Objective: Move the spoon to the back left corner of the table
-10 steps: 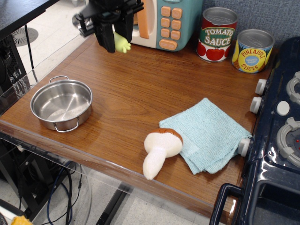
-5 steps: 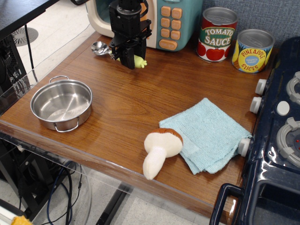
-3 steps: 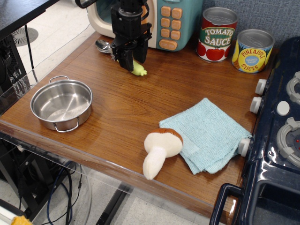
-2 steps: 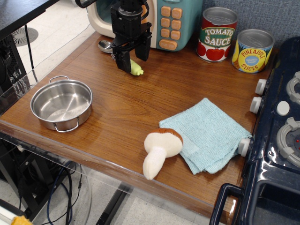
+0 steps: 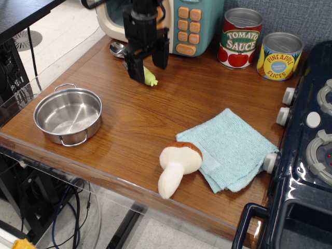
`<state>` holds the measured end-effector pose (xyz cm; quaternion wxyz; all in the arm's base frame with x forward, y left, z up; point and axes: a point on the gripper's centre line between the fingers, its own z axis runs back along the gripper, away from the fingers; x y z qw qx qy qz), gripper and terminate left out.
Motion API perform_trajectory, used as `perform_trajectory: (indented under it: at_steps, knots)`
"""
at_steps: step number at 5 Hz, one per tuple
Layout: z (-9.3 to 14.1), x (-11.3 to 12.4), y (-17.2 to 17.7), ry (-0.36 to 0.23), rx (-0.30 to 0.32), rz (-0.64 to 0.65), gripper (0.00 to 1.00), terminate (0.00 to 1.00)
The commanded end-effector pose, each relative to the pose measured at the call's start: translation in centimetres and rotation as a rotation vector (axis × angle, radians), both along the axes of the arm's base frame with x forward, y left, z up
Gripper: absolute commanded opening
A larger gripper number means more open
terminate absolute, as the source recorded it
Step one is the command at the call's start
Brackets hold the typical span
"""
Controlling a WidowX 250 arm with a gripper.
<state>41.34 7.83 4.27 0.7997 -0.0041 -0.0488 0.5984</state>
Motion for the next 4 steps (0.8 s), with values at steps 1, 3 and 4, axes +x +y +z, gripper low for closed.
perform_trajectory:
  at_steps: [1,3,4]
  knots:
    - [7.74,-0.9,-1.6,-0.093,0.054,-0.12,1.0,0.0]
    - [7.74,-0.9,-1.6,-0.093,0.054,-0.12,1.0,0.0]
    - [7.74,-0.9,-1.6,-0.093,0.054,-0.12,1.0,1.0]
